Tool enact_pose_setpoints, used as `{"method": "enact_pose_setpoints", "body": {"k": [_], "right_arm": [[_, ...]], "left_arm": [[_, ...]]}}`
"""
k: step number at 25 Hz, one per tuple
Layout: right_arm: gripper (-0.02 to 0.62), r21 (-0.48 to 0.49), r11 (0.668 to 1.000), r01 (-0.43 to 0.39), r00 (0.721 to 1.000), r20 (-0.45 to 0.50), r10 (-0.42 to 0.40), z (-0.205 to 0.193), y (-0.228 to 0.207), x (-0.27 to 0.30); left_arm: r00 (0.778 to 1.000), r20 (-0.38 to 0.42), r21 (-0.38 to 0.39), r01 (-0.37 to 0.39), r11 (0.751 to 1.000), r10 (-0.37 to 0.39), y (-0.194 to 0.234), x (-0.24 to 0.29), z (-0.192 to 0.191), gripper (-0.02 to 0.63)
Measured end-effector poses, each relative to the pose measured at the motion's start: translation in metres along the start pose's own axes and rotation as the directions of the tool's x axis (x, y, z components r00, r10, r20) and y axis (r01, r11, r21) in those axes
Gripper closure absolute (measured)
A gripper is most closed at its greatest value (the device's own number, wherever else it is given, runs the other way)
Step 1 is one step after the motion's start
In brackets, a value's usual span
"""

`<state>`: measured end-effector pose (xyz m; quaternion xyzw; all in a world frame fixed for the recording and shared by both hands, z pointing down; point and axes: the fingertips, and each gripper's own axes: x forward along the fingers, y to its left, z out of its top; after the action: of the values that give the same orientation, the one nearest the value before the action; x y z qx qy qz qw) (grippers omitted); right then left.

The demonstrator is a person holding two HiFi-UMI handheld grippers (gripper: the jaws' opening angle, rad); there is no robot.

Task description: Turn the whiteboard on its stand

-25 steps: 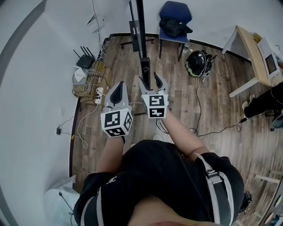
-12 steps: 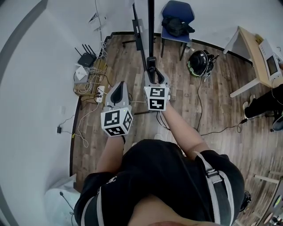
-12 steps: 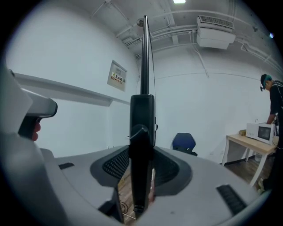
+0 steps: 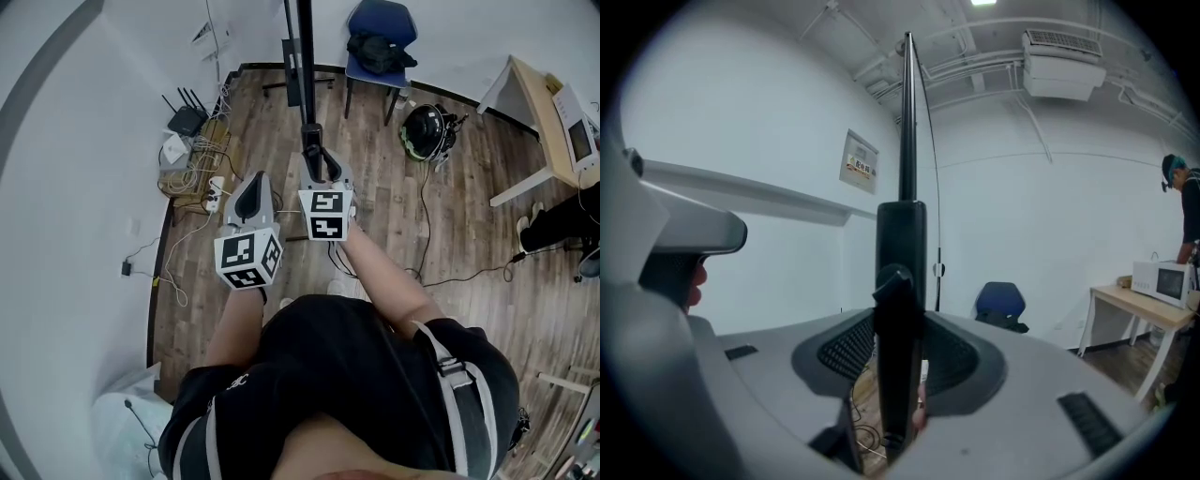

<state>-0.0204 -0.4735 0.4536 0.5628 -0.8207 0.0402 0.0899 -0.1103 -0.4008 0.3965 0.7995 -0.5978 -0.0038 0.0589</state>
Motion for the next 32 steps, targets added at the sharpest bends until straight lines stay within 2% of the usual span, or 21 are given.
{"method": "enact_pose_setpoints", "body": {"k": [10,15,16,17,20,22,23,24,25,26,29,32], "right_arm": [[0.431,0.017,1.000,0.006,1.000,-0.016,-0.006,-0.002,0.002,-0.007],[0.446,0.010,0.999,0.036,0.999,-0.014,-0.036,-0.003,0.003,-0.013],[0.463,0.004,0.999,0.053,0.999,-0.014,-0.053,-0.005,0.003,-0.018],[0.594,-0.005,0.998,0.064,0.998,-0.012,-0.064,-0.008,0.005,-0.023],[0.594,-0.013,0.999,0.052,0.998,0.023,-0.051,-0.017,0.017,-0.034],[0.594,0.035,0.996,0.080,0.996,0.046,-0.081,-0.018,0.010,-0.034],[0.592,0.063,0.994,0.086,0.995,0.049,-0.090,-0.018,0.006,-0.032],[0.565,0.085,0.993,0.079,0.995,0.048,-0.083,-0.018,0.003,-0.028],[0.448,0.099,0.993,0.063,0.997,0.045,-0.067,-0.019,0.003,-0.024],[0.401,0.103,0.994,0.047,0.998,0.038,-0.051,-0.020,0.004,-0.019],[0.391,0.078,0.996,0.041,0.999,0.004,-0.041,-0.022,0.005,-0.002],[0.393,0.046,0.996,0.072,0.997,-0.020,-0.071,-0.021,-0.001,0.009]], "left_arm": [[0.997,-0.008,-0.027,-0.083,0.996,0.082,0.007,-0.024,-0.012,0.598],[0.997,-0.005,-0.035,-0.081,0.996,0.081,0.009,-0.034,-0.016,0.598],[0.997,-0.006,-0.031,-0.075,0.997,0.075,0.008,-0.037,-0.017,0.598],[0.998,-0.009,-0.027,-0.068,0.997,0.068,0.007,-0.040,-0.019,0.598],[0.998,-0.019,-0.019,-0.054,0.998,0.053,0.009,-0.049,-0.020,0.598],[0.999,-0.023,-0.012,-0.049,0.999,0.049,0.014,-0.057,-0.020,0.598],[0.998,-0.026,-0.006,-0.049,0.999,0.049,0.017,-0.062,-0.021,0.598],[0.998,-0.031,-0.003,-0.050,0.999,0.050,0.021,-0.066,-0.025,0.598],[0.998,-0.039,-0.005,-0.053,0.999,0.052,0.024,-0.070,-0.029,0.598],[0.997,-0.048,-0.013,-0.055,0.998,0.054,0.027,-0.073,-0.033,0.598],[0.997,-0.055,-0.034,-0.055,0.998,0.053,0.031,-0.075,-0.036,0.598],[0.998,-0.041,-0.025,-0.053,0.998,0.052,0.030,-0.072,-0.030,0.598]]}}
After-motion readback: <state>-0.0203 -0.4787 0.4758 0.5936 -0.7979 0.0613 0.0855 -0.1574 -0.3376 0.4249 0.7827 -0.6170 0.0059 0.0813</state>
